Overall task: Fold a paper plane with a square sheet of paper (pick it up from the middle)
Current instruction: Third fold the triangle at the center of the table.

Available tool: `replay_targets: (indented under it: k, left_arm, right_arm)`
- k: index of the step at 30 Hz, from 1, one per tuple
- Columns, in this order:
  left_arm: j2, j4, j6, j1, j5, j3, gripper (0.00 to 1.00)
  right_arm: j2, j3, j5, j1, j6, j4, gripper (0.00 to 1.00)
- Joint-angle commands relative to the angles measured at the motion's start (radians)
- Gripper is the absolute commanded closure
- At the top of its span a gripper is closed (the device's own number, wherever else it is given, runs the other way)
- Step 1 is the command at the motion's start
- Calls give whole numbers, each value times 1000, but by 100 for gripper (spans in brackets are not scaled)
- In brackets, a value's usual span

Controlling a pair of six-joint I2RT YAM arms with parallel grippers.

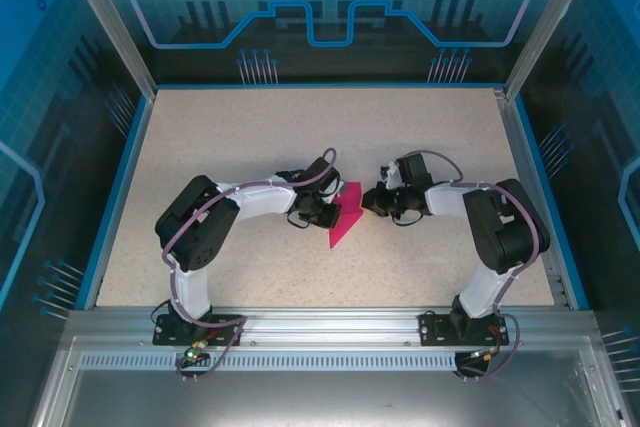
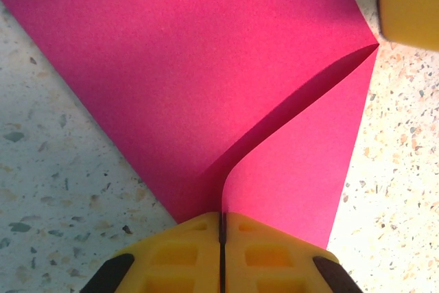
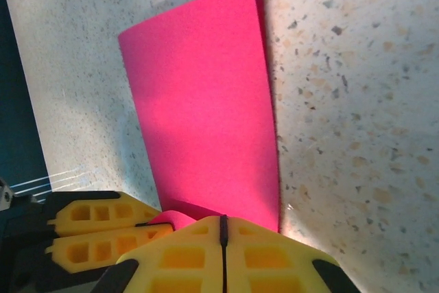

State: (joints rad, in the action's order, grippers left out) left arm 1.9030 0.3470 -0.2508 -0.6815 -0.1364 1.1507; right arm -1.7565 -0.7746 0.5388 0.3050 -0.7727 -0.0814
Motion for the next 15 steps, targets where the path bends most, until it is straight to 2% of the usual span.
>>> replay_targets:
  k: [1, 8, 15]
  left_arm:
    - [28, 69, 28, 3, 1, 7, 92]
    - [25, 75, 30, 4, 1, 9, 92]
    - [24, 82, 31, 4, 1, 11, 91]
  right_arm:
    - [-44, -5, 25, 1, 15, -5, 93]
    - [-57, -38, -45, 11, 47, 102, 93]
    - [57, -34, -15, 25, 37, 83, 92]
